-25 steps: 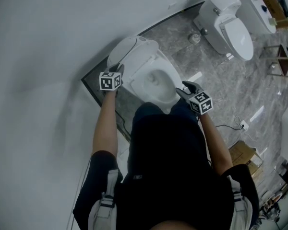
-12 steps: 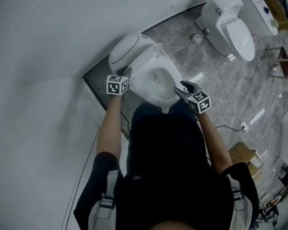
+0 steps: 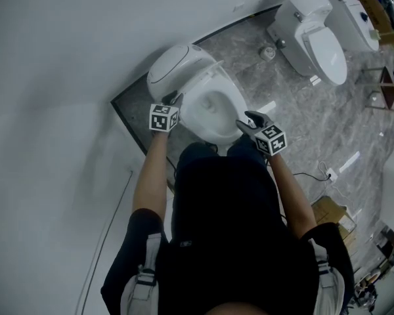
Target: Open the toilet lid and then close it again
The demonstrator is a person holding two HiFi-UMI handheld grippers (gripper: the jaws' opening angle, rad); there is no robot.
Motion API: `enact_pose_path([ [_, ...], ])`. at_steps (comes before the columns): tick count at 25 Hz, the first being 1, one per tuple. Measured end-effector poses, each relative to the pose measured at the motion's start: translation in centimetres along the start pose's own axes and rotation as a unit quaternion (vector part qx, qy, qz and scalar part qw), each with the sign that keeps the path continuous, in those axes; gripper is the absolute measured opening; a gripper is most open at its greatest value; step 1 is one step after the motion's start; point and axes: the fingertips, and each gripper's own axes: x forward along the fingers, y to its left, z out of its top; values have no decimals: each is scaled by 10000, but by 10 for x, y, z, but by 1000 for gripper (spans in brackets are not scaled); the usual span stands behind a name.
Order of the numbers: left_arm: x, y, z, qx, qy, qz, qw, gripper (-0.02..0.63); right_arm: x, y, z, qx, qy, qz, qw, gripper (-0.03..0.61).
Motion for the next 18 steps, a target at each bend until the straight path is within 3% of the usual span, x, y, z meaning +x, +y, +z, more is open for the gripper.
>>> enact_pose_path([
  [8, -1, -17, -9, 54, -31, -51, 10000, 90, -1, 4, -8, 4, 26, 25, 10000, 209],
  [18, 1, -52, -30, 412, 0, -227, 9989, 112, 1, 11, -12, 6, 64, 98, 9999, 209],
])
